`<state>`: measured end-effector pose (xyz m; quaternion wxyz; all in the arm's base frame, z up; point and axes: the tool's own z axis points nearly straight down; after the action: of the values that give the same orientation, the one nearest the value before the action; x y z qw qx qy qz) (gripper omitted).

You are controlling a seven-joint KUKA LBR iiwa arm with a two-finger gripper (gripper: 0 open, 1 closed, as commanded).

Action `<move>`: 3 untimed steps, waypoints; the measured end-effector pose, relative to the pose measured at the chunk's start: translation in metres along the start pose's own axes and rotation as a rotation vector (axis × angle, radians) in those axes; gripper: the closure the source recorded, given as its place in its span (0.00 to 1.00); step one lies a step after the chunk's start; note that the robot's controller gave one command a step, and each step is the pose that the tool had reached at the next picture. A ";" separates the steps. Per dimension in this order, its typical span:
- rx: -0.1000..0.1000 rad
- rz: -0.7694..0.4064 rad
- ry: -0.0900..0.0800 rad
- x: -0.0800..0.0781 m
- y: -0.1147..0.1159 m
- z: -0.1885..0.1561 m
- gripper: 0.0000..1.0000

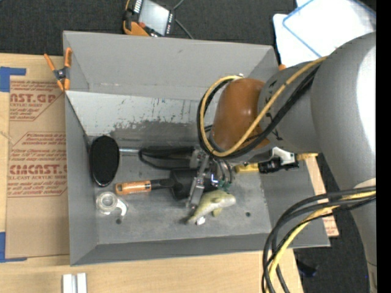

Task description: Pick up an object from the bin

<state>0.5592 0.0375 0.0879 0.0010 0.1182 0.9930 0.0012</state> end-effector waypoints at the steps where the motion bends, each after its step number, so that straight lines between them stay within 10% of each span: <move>1: -0.002 -0.006 -0.010 -0.002 -0.001 0.015 0.00; 3: -0.002 -0.004 -0.011 -0.003 -0.001 0.013 0.00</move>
Offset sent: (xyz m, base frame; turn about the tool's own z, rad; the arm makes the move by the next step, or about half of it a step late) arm 0.0009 -0.0003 -0.0131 0.0352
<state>0.5619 0.0361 0.0746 0.0067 0.1164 0.9932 0.0017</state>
